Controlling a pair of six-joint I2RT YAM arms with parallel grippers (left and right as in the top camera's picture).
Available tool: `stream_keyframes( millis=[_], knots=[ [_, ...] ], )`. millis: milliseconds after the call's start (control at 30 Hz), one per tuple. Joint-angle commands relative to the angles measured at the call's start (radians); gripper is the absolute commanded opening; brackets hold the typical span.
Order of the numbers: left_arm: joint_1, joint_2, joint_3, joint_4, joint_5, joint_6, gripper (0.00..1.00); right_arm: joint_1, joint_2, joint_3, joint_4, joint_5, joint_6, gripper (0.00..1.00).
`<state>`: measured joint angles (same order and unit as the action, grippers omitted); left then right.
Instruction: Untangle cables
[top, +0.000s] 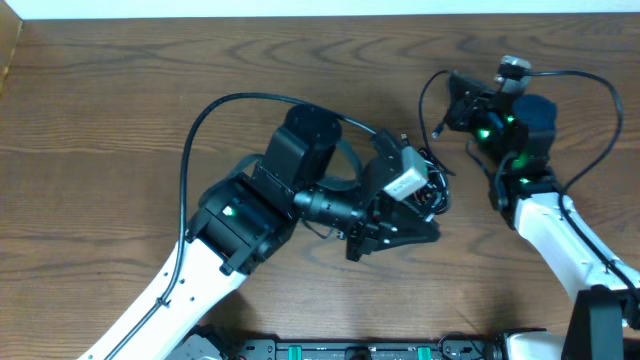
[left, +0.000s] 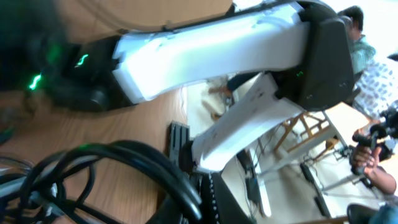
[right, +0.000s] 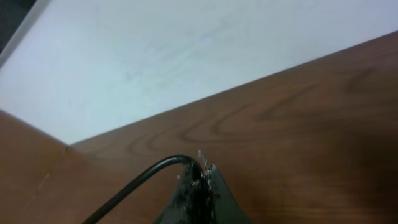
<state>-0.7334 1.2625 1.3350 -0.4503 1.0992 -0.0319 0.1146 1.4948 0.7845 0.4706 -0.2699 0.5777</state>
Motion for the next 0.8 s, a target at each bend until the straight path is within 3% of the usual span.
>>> stream_keyframes(
  millis=[0, 200, 433, 533, 700, 767],
  knots=[
    [-0.029, 0.0, 0.015, 0.106, 0.053, -0.106, 0.07, 0.053, 0.068, 0.012, 0.013, 0.031, 0.013, 0.01],
    [-0.029, 0.0, 0.015, 0.277, -0.007, -0.19, 0.07, 0.169, 0.162, 0.012, 0.016, -0.015, 0.013, 0.01],
    [0.004, -0.002, 0.015, 0.336, -0.352, -0.217, 0.08, 0.258, 0.207, 0.012, -0.064, -0.067, 0.011, 0.01],
    [0.052, -0.004, 0.015, 0.341, -0.485, -0.299, 0.07, 0.263, 0.207, 0.012, -0.104, -0.111, 0.008, 0.01],
    [0.214, -0.004, 0.015, 0.344, -0.801, -0.591, 0.07, 0.276, 0.207, 0.012, -0.153, -0.282, -0.065, 0.01],
    [0.264, -0.004, 0.015, 0.344, -0.826, -0.64, 0.08, 0.278, 0.207, 0.012, -0.172, -0.302, -0.071, 0.01]
  ],
)
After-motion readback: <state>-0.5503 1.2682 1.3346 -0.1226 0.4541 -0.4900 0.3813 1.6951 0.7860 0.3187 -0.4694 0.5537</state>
